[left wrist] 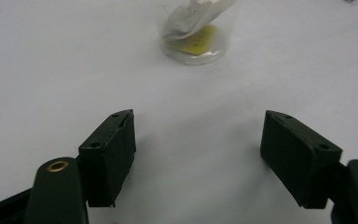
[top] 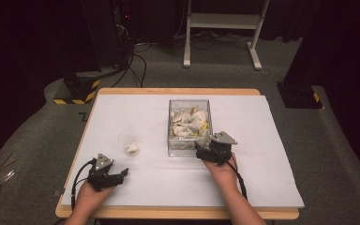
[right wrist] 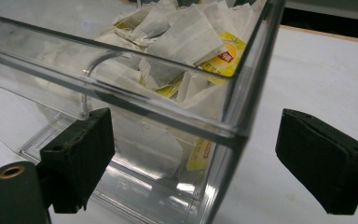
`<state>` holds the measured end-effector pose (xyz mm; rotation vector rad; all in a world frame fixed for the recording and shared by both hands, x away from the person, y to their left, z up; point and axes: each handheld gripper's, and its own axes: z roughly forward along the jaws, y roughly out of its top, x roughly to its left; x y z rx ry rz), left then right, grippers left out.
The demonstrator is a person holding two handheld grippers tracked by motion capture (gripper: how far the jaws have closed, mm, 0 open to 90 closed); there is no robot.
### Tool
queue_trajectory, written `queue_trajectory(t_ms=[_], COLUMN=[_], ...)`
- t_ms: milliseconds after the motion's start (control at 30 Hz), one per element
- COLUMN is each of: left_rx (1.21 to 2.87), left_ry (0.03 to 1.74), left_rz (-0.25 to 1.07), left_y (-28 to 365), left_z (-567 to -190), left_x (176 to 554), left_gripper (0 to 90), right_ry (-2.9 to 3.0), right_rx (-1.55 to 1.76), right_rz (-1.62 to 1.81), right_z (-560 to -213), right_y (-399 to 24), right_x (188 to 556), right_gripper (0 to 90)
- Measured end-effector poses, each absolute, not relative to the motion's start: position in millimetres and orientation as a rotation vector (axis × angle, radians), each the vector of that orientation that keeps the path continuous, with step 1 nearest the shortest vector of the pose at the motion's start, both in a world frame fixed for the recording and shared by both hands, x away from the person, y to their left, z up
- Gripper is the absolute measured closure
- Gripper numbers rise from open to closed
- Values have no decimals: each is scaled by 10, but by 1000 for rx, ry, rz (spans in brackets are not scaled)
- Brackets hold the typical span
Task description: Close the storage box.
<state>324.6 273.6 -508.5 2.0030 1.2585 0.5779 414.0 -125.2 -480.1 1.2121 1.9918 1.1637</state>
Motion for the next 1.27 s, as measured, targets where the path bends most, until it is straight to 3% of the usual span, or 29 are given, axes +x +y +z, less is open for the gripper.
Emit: queue_trajectory(t_ms=[267, 867, 1267], left_rx=[2004, 2004, 2006], left_ry=[1258, 1257, 1256], left_rz=[577, 577, 582], left_y=[2736, 2738, 2738], left_z=[-5085, -5086, -5085], left_x=[3246, 3245, 3245], left_gripper=[266, 266, 265], right_ry=[2011, 2064, 2125], right_rx=[1229, 1371, 1354], right_rz=[1143, 950, 883], right_z=[-4797, -5009, -5032], right_y=[-1365, -2300, -2257], right_x=[4048, 3723, 3744], right_gripper=[184, 256, 279])
